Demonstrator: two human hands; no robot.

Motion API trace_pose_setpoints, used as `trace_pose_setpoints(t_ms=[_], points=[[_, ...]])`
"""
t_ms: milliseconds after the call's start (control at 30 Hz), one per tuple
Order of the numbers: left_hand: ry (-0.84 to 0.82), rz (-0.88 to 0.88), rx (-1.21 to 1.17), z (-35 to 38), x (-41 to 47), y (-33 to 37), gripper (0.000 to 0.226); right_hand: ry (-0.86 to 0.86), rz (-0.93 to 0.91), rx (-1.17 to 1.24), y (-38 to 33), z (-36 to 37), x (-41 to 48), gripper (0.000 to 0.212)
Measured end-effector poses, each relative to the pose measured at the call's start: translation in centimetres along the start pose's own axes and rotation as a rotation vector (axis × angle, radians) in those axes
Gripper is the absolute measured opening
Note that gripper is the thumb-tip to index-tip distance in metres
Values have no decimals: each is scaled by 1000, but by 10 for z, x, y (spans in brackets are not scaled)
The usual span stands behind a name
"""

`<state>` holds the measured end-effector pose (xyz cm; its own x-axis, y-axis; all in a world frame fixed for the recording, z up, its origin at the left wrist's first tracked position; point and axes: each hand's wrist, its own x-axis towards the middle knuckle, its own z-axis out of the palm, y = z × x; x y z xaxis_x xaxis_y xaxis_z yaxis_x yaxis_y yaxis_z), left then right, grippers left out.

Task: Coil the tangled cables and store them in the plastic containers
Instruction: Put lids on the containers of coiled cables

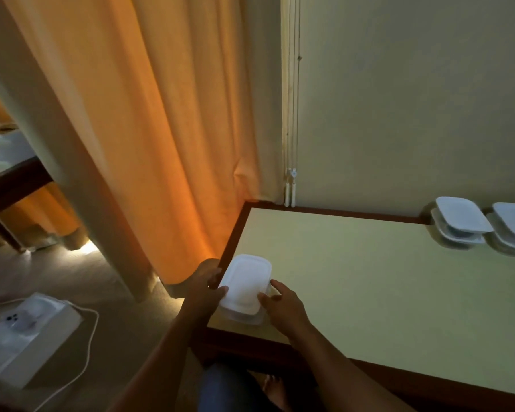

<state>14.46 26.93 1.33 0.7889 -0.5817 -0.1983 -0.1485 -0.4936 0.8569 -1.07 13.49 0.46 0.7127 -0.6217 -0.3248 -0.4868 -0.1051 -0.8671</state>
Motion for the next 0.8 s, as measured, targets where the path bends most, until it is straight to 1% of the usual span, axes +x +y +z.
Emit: trace_pose_setpoints(t_ms=[133, 233, 333, 400, 633, 800], points=[[-112, -115, -272, 2, 0, -12, 33, 16, 7, 103, 16, 16, 13, 66], [-160, -137, -374, 5, -1, -17, 34, 15, 21, 142, 13, 15, 10, 58], [-154, -127, -371, 12, -2, -18, 43, 12, 29, 145, 11, 10, 6, 45], [-140, -136, -364, 22, -4, -17, 47, 21, 44, 164, 14, 4, 5, 44], [-160, -151, -441, 78, -28, 7, 47, 64, 63, 158, 46, -47, -9, 40], [-208, -154, -454, 134, -46, 37, 47, 138, 109, 224, 78, -101, -25, 35]])
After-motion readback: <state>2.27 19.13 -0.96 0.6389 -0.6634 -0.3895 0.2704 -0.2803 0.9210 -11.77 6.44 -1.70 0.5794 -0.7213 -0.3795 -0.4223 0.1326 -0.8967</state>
